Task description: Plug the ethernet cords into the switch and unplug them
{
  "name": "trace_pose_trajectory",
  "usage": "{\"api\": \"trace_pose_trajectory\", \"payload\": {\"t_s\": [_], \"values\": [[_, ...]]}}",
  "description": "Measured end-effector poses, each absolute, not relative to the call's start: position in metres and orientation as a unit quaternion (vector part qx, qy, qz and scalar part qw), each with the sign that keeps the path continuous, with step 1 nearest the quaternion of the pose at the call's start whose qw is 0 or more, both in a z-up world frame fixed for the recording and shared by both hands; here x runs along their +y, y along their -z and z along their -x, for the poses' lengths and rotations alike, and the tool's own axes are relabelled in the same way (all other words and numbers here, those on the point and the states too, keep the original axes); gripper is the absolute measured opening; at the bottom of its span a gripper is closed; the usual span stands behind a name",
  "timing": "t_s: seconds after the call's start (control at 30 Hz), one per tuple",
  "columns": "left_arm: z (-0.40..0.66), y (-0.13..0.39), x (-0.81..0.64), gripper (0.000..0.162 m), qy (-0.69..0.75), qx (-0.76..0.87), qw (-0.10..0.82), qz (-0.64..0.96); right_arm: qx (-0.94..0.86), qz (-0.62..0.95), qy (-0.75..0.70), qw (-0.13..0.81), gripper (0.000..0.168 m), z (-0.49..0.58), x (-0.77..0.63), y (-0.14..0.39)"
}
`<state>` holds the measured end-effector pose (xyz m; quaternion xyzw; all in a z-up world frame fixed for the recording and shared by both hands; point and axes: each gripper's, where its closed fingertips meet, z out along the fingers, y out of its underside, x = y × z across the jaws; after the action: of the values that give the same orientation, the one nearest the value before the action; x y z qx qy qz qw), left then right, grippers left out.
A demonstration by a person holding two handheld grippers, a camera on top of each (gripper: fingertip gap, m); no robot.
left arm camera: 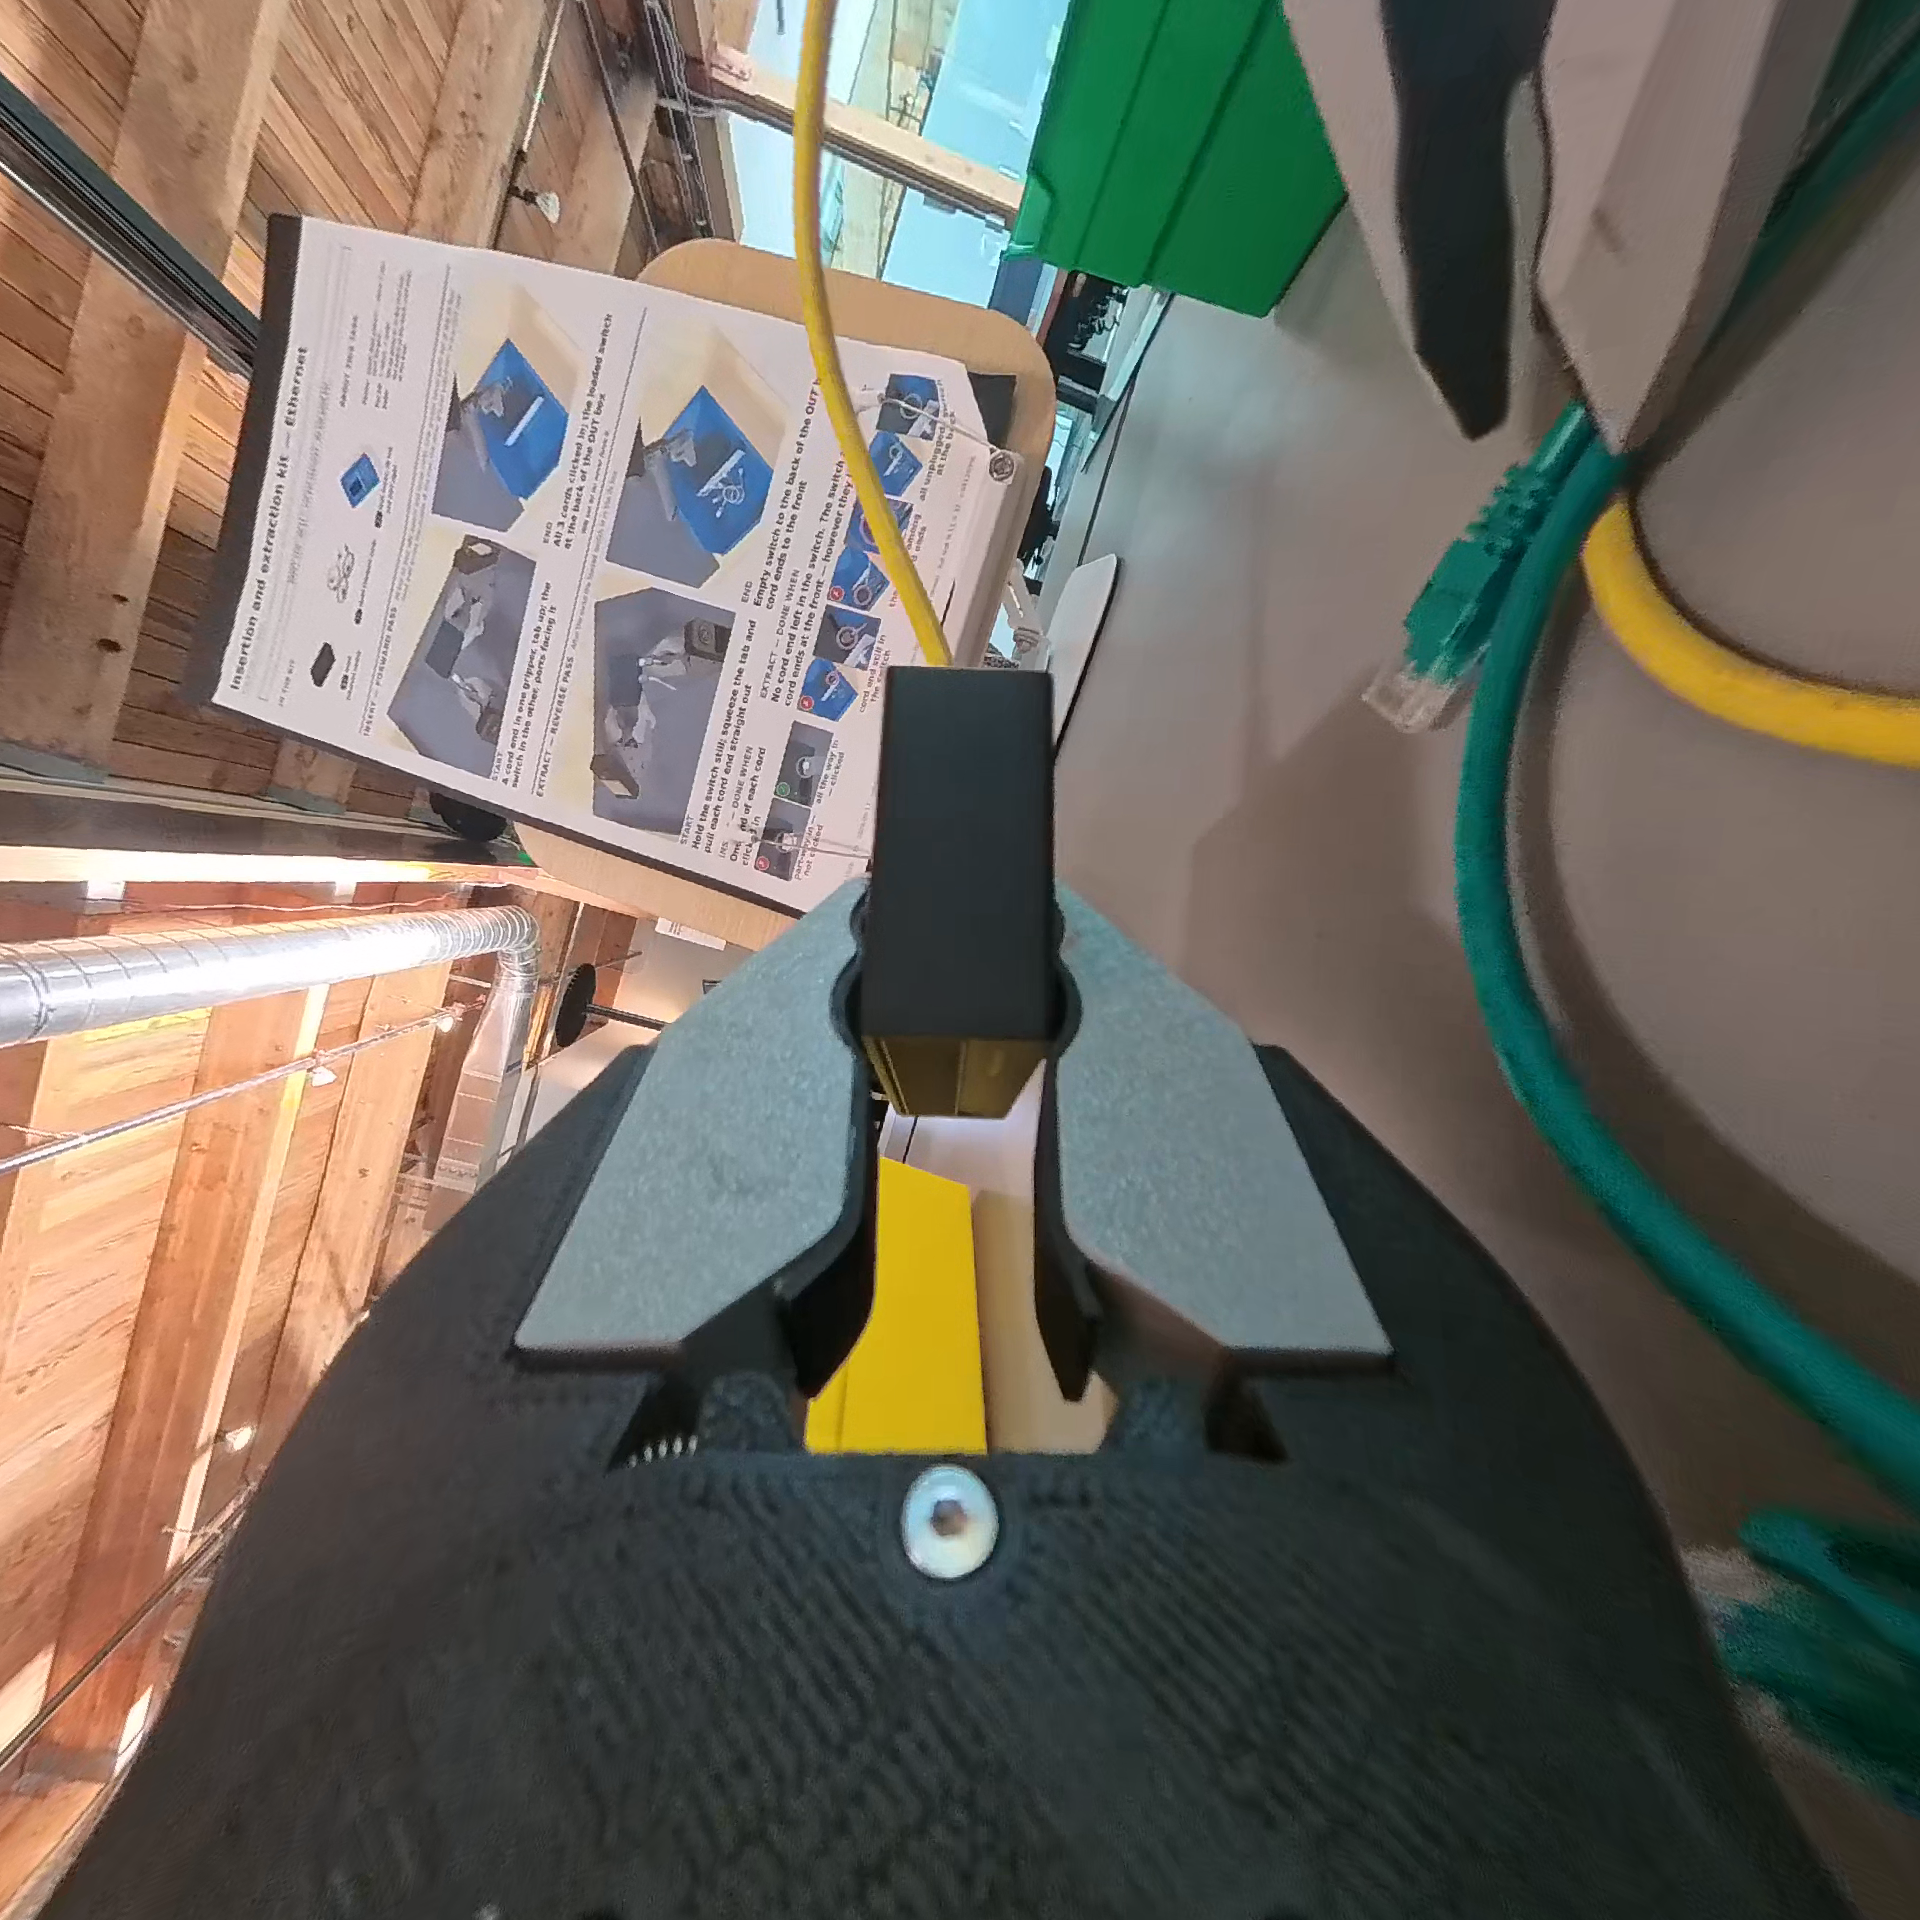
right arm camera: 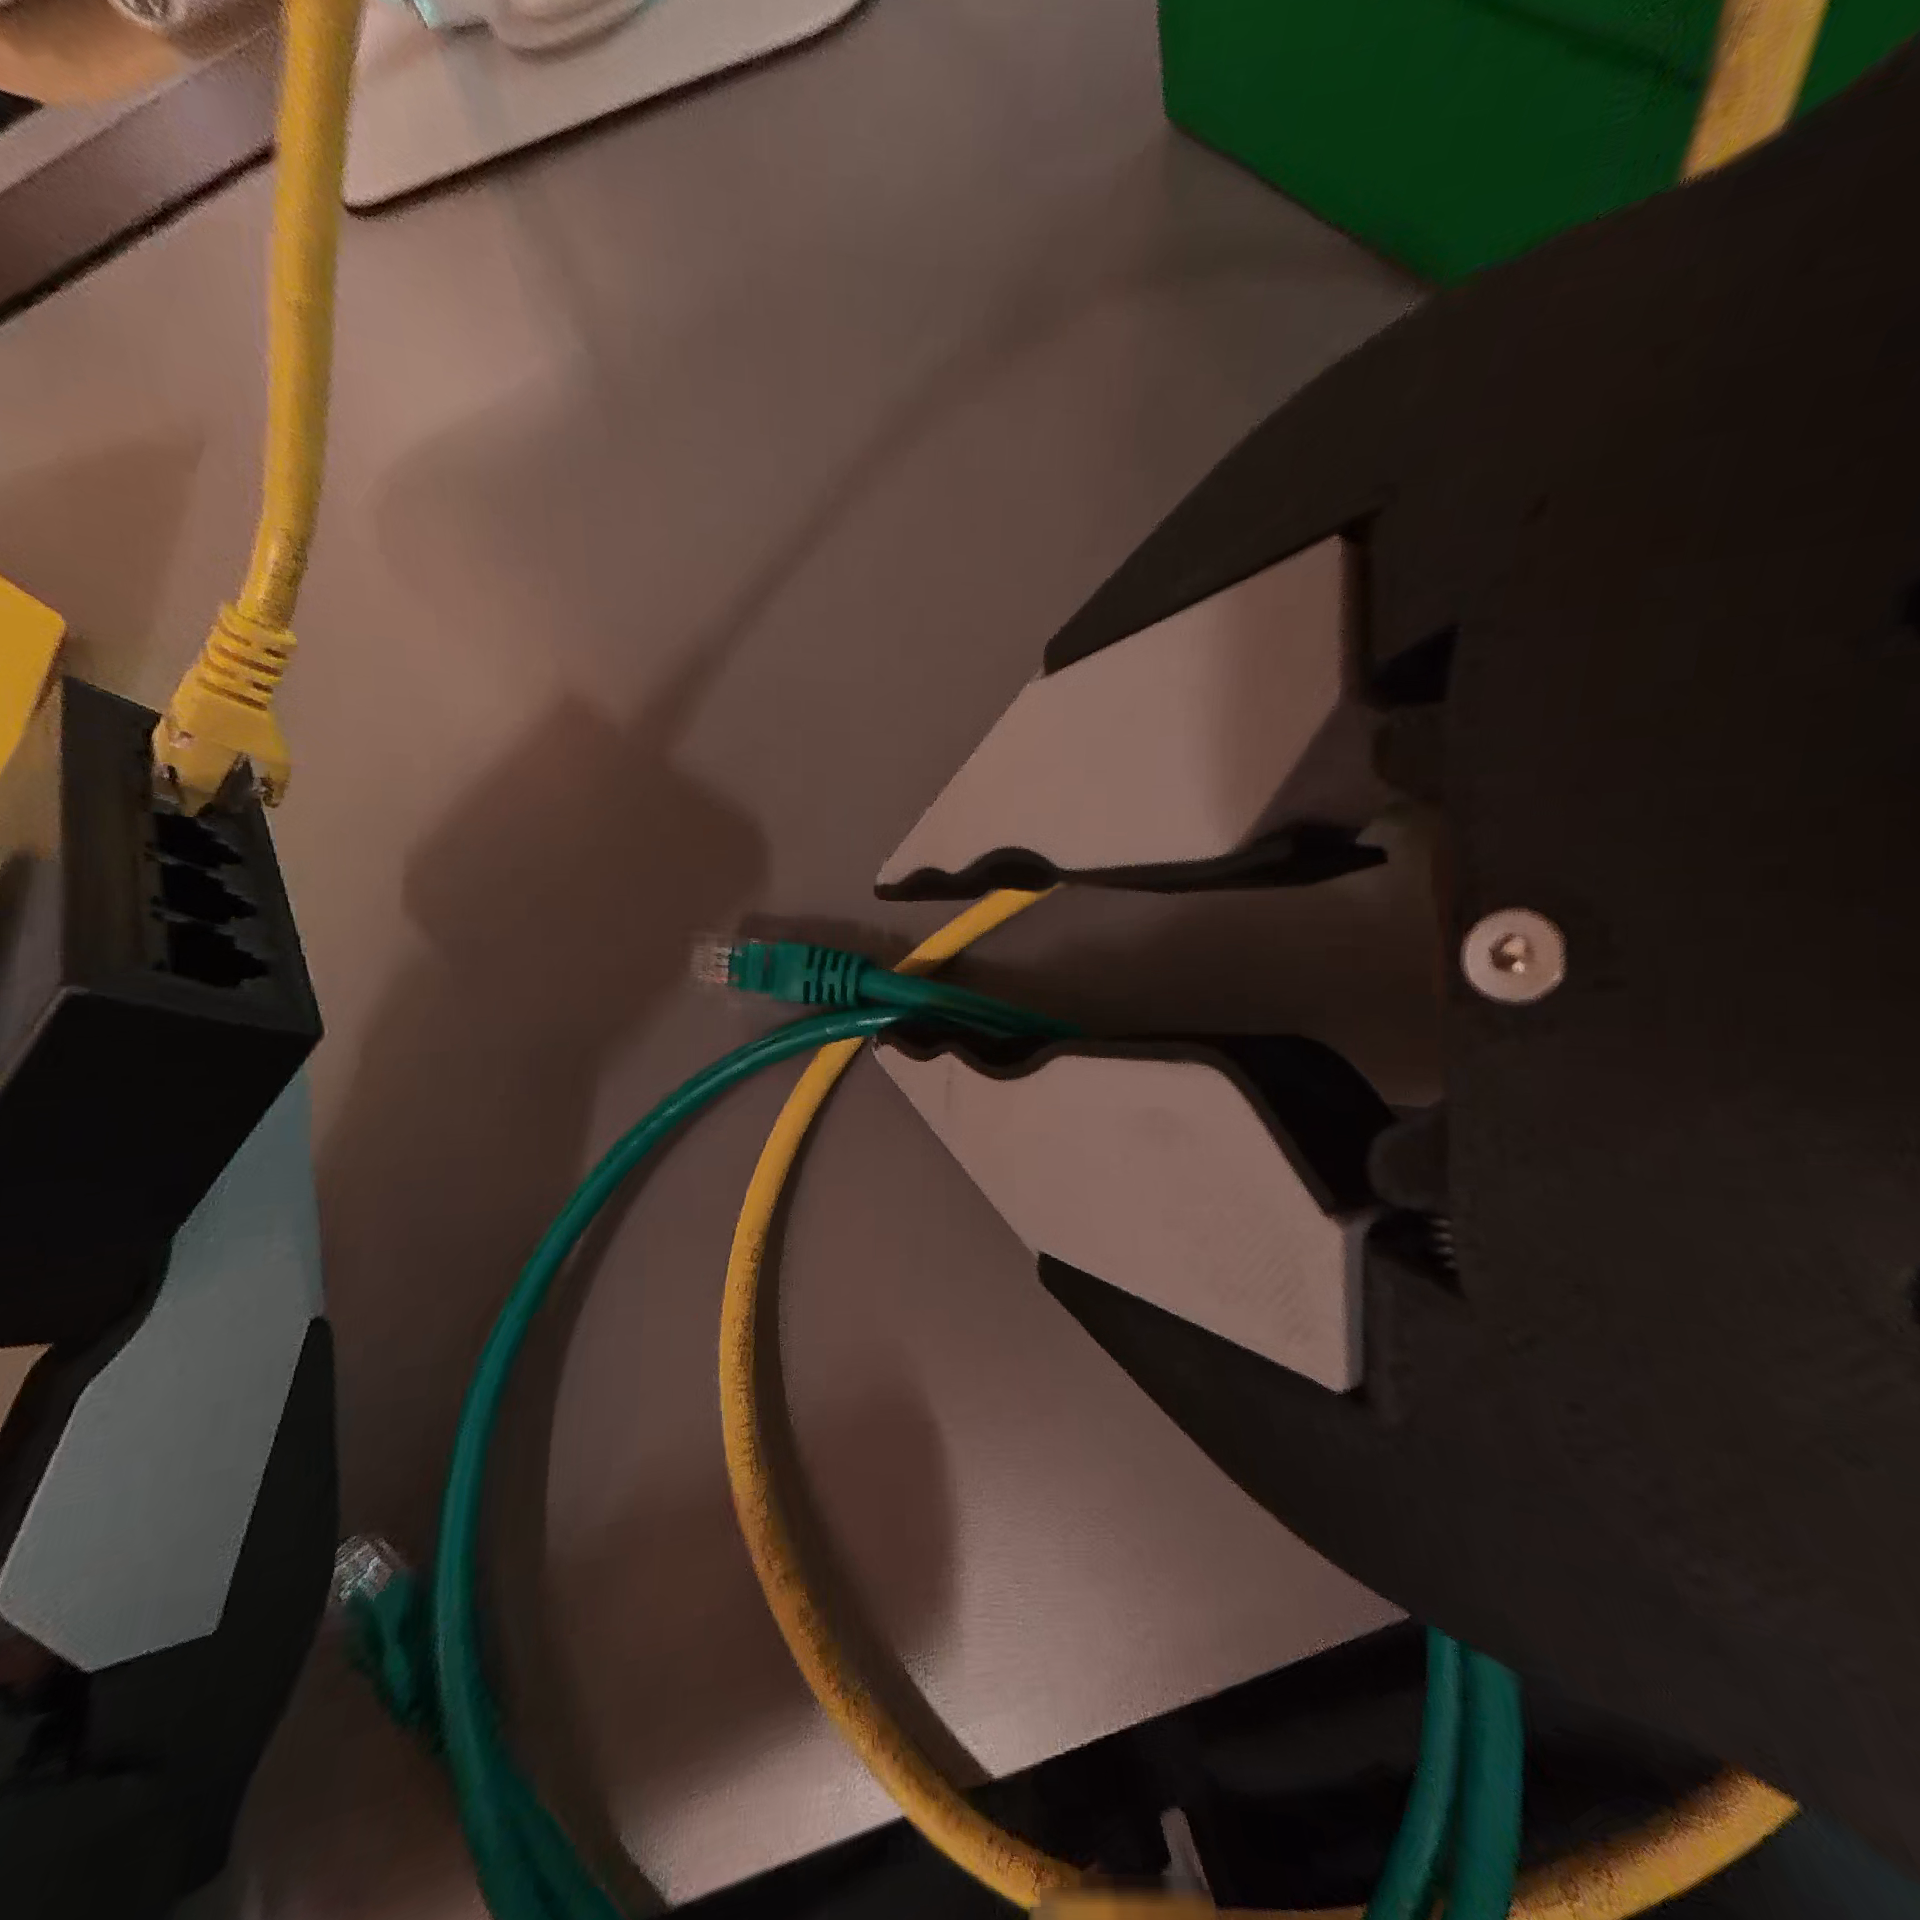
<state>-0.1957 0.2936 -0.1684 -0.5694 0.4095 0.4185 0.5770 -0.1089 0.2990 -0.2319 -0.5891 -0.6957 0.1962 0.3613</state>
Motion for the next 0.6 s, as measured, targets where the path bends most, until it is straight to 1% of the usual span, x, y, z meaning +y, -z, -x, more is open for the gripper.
{"api": "trace_pose_trajectory", "payload": {"t_s": [0.17,0.23,0.27,0.3,0.43,0.6], "values": [[0.199,0.166,0.292,0.027,-0.411,0.399,0.585,0.574,-0.674,0.610,-0.249,0.335,0.008,0.114,0.298,0.234],[0.200,0.165,0.293,0.026,-0.408,0.395,0.586,0.578,-0.667,0.615,-0.234,0.348,0.007,0.112,0.303,0.231],[0.201,0.165,0.293,0.027,-0.407,0.394,0.587,0.578,-0.663,0.616,-0.220,0.365,0.002,0.110,0.308,0.226],[0.201,0.164,0.292,0.026,-0.408,0.392,0.588,0.578,-0.662,0.610,-0.212,0.381,0.002,0.109,0.310,0.218],[0.204,0.163,0.293,0.026,-0.404,0.384,0.591,0.583,-0.648,0.595,-0.190,0.437,0.002,0.104,0.326,0.175],[0.213,0.154,0.291,0.026,-0.407,0.355,0.604,0.586,-0.621,0.551,-0.170,0.530,0.001,0.088,0.347,0.085]]}}
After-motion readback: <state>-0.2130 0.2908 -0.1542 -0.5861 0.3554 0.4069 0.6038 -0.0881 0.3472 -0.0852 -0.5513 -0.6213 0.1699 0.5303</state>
